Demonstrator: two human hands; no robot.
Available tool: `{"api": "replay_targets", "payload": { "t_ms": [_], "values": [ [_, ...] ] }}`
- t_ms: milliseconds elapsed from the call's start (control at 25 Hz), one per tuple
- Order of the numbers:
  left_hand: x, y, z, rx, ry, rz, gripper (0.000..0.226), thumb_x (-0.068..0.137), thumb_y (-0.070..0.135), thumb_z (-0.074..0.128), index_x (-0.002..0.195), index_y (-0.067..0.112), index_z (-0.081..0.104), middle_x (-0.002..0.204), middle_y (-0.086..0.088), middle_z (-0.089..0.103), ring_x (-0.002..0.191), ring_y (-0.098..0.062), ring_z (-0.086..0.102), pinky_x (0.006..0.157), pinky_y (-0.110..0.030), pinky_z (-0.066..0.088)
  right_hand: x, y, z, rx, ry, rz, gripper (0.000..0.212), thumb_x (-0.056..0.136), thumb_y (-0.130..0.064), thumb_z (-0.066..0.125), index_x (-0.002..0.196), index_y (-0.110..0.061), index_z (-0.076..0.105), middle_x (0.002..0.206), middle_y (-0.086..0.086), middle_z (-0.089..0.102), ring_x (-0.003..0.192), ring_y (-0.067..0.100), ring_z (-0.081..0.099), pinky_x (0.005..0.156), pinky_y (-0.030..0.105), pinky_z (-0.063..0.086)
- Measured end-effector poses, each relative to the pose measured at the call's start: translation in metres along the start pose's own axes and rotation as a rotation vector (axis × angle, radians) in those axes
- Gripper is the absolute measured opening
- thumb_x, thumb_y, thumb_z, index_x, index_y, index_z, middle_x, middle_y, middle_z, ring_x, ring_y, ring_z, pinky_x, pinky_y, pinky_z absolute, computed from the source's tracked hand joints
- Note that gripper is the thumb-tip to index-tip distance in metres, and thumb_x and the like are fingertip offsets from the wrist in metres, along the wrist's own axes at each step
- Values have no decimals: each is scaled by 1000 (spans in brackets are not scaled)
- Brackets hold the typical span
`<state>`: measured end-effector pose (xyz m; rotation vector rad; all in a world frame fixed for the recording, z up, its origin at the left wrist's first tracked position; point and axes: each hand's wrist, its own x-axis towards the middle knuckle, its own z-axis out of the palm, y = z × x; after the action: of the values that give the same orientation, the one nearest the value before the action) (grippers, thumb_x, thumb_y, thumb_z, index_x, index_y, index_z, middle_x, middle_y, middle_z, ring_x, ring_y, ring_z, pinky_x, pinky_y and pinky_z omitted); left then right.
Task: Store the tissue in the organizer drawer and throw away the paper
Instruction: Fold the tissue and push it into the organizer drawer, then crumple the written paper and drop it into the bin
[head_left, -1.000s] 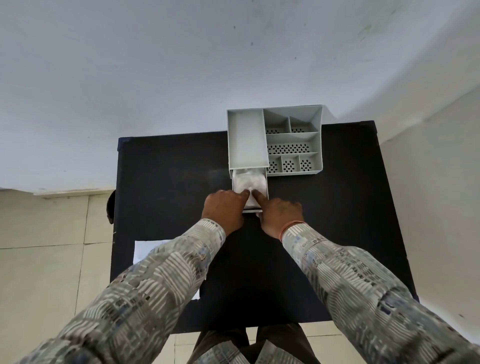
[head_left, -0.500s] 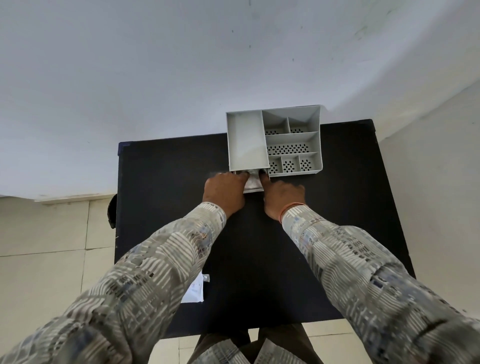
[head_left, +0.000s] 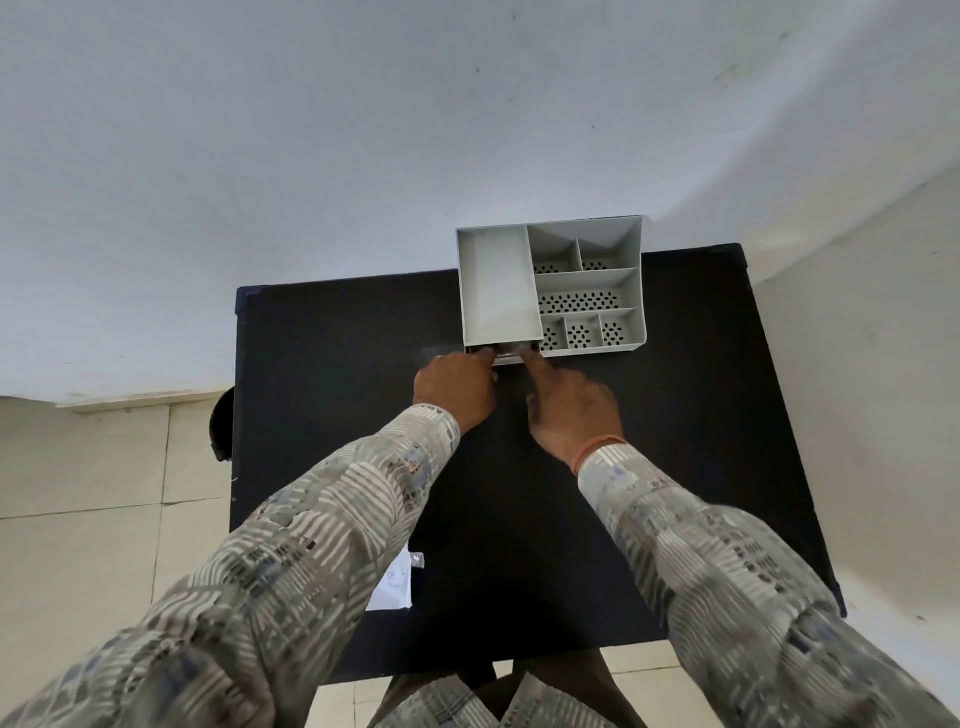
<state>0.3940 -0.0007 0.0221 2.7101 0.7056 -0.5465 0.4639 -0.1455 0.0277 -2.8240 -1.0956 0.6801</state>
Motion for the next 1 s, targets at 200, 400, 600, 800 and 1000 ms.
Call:
{"api": "replay_targets", "payload": {
  "t_ms": [200, 400, 600, 800, 1000],
  "values": [
    [-25, -10, 5, -178, 120, 9, 56, 98, 38, 52, 154, 32, 50, 115, -13, 79, 104, -41, 75, 89, -48, 60, 9, -16, 11, 53, -34, -4, 44, 93, -20, 56, 137, -22, 55, 132, 6, 70, 118, 34, 69, 97, 49, 54],
    [-75, -54, 17, -395, 119, -140, 54, 98, 39, 60, 151, 27, 56, 115, -9, 81, 111, -35, 75, 101, -44, 55, 22, -17, 3, 63, -188, 35, 59, 96, -23, 55, 154, -20, 42, 154, 9, 55, 138, 35, 55, 110, 54, 46],
    [-131, -101, 36, -504, 136, -359, 50, 95, 29, 73, 143, 20, 63, 101, -5, 81, 102, -31, 76, 100, -42, 54, -15, -46, 29, 404, -342, 100, 43, 97, -39, 64, 136, -18, 66, 135, 6, 71, 125, 28, 65, 109, 37, 50],
    [-177, -147, 88, -567, -56, -708, 80, 85, 38, 81, 154, 19, 45, 146, -18, 61, 129, -42, 63, 107, -52, 50, -49, -105, 88, 614, -735, 217, 48, 93, -50, 70, 112, -6, 73, 116, 10, 77, 114, 31, 72, 90, 37, 52],
    [-204, -147, 126, -668, -222, -643, 99, 87, 45, 82, 167, 24, 27, 163, -15, 39, 141, -38, 54, 116, -49, 46, -74, -141, 129, 703, -695, 255, 23, 91, -33, 76, 99, -12, 78, 100, 4, 79, 90, 25, 75, 83, 42, 63]
  ]
}}
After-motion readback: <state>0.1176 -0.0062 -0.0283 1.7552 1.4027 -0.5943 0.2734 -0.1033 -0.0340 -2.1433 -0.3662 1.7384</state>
